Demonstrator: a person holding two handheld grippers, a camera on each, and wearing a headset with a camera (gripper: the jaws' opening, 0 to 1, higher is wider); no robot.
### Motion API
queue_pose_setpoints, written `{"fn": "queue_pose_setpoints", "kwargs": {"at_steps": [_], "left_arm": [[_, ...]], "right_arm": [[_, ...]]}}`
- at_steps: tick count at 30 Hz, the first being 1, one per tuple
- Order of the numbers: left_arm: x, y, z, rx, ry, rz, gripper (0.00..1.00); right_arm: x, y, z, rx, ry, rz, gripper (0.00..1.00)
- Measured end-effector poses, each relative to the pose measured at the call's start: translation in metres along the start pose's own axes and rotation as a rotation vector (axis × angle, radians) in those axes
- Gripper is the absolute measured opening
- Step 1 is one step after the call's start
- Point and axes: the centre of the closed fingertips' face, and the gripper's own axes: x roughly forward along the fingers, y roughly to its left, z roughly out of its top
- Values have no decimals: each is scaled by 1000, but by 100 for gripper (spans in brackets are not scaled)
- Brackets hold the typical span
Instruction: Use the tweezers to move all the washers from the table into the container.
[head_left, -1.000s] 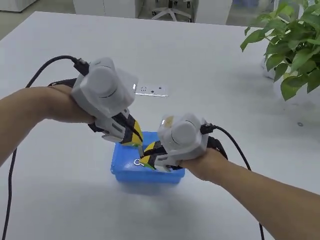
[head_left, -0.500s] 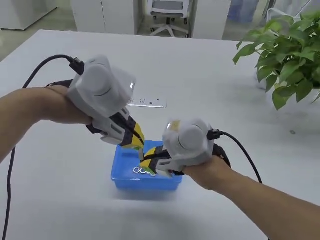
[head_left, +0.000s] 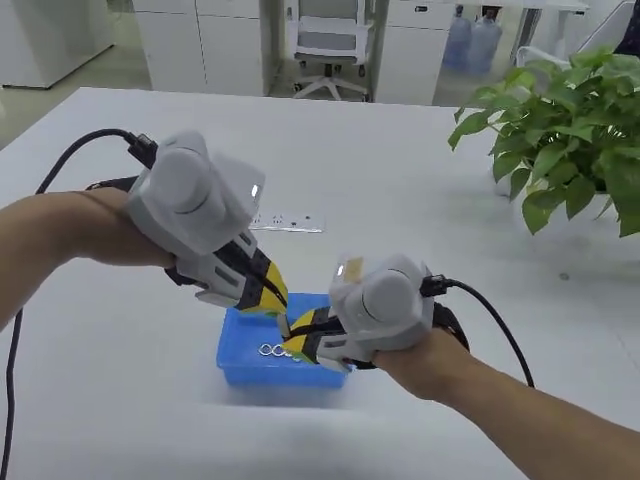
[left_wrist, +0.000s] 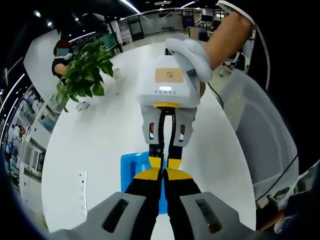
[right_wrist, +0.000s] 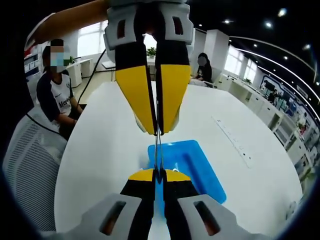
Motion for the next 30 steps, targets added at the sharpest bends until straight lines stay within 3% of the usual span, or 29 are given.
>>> {"fn": "queue_pose_setpoints", "kwargs": {"at_steps": [12,22,30], "left_arm": [[2,-31,-6,-13,-7,11,5],[-2,-40,-13,-25,-3,28,6],[3,-45,-26,-28,29,32,6]], "right_arm": [[-7,28,-9,-49,50,23,5],[-9,36,-10,-96,77,30,4],[-17,38,-14,-144,111,33,4]]}}
